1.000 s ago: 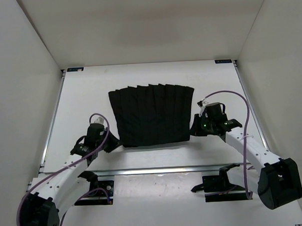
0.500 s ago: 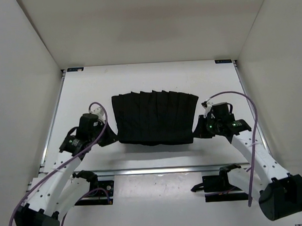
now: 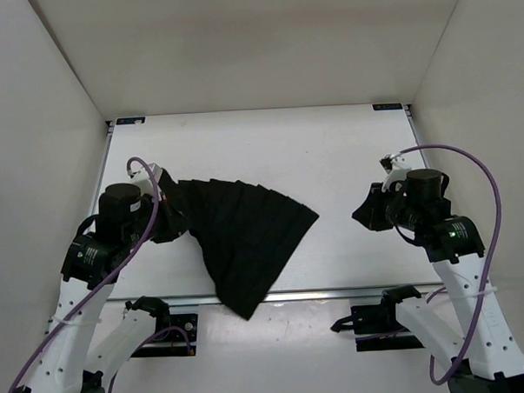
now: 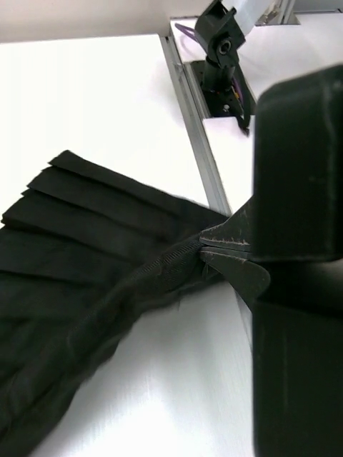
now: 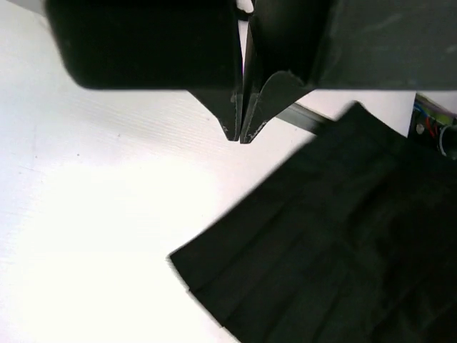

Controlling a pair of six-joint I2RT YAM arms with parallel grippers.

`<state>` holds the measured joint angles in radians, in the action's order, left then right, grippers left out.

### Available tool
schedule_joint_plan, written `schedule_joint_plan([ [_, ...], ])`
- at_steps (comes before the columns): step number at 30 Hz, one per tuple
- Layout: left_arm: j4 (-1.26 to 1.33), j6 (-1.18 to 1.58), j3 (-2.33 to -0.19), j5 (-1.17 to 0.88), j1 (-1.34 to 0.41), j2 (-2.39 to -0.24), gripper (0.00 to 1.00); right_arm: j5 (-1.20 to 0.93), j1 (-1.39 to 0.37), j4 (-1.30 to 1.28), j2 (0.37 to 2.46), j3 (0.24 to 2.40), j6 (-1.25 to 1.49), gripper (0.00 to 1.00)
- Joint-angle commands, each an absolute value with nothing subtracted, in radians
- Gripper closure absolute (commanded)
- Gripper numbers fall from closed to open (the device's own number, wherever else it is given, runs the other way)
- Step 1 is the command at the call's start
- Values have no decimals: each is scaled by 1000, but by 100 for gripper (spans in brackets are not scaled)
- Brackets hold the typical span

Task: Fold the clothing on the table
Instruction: Fold the skirt

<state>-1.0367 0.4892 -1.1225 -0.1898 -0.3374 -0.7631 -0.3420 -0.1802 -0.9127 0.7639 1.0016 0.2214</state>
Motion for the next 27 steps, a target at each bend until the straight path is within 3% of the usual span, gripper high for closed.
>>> schedule_joint_plan([
  [1,-1051,456,-1085,-190,-325,-778,100,-429,-199,-890,796,932,164,100],
  [3,-1023,445,-990,-202,-324,-787,100,-498,-303,-766,821,842,141,100],
  [7,-979,452,-907,-204,-305,-776,100,-292,-677,-491,853,629,198,100],
  [9,-974,443,-882,-193,-293,-769,100,-302,-822,-292,903,560,193,89],
  [10,-977,440,-876,-186,-282,-770,100,-323,-834,-235,946,551,183,79],
  [15,-954,443,-819,-195,-272,-762,100,-324,-948,44,1141,566,100,54],
  [19,-934,442,-785,-201,-275,-758,100,-290,-986,167,1273,615,87,54],
  [21,-927,451,-769,-207,-270,-747,100,-272,-985,207,1368,633,89,60],
  [27,-927,434,-756,-215,-258,-747,100,-212,-977,184,1555,732,95,61],
])
